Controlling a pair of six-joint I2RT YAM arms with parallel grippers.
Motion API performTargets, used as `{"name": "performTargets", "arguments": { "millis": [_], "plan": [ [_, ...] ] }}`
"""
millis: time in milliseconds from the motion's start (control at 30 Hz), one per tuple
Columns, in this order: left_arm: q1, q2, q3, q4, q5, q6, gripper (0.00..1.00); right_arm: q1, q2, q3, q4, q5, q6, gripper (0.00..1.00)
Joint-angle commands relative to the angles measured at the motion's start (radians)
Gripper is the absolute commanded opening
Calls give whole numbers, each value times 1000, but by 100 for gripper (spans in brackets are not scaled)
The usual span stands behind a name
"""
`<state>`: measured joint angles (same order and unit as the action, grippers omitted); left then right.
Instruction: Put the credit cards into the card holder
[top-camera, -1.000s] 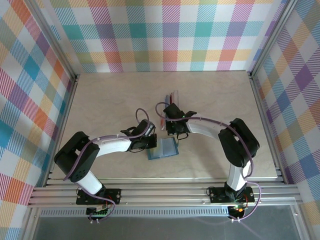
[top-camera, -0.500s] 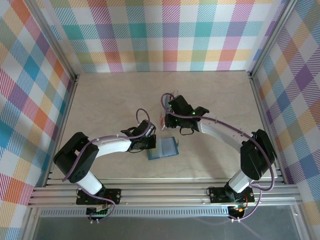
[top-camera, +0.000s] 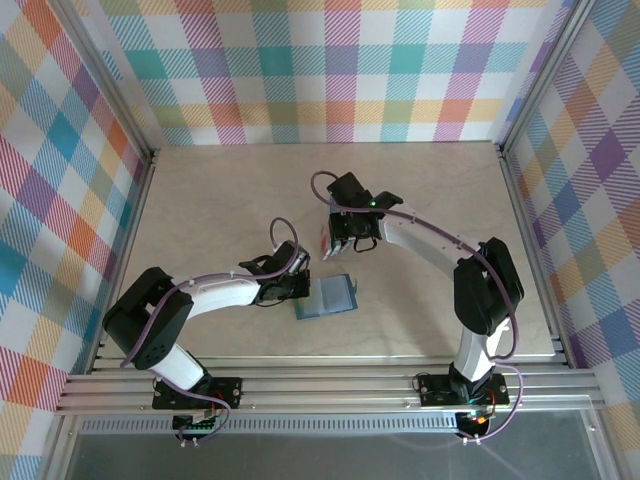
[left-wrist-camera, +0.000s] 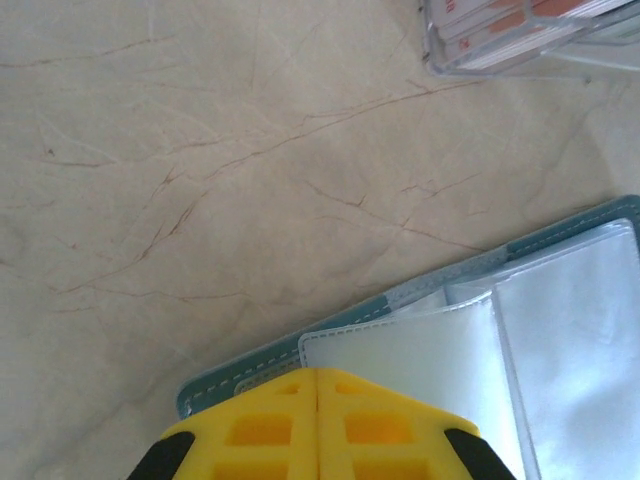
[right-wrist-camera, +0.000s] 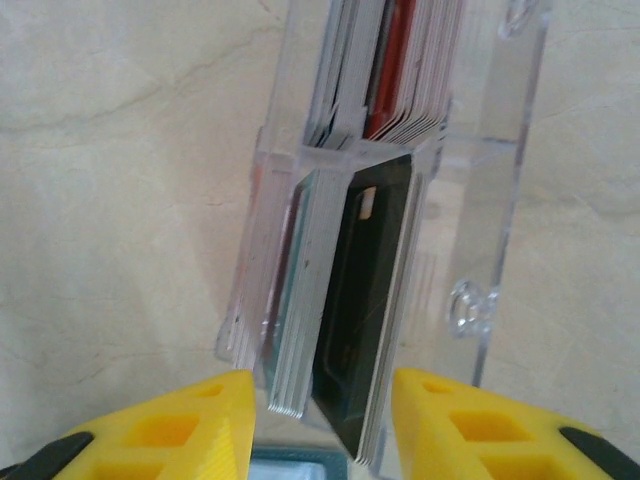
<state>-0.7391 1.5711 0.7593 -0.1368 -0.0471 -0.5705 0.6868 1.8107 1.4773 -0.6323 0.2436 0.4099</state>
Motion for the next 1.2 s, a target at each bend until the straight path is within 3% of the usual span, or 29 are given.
{"name": "performTargets", "arguments": {
  "millis": [0, 233, 900, 1167],
  "plan": [
    [-9, -20, -19, -23, -24, 14, 7, -10, 35, 45, -53, 14, -27, 41],
    [-9, -6, -18, -20, -25, 12, 7, -19, 83, 71, -64, 3, -34, 41],
    [-9, -1, -23, -5, -16, 8, 7, -33, 97, 76, -7, -181, -57, 36],
    [-8, -9, -29, -3, -13, 7, 7, -46, 133, 107, -35, -168, -57, 38]
  ]
}}
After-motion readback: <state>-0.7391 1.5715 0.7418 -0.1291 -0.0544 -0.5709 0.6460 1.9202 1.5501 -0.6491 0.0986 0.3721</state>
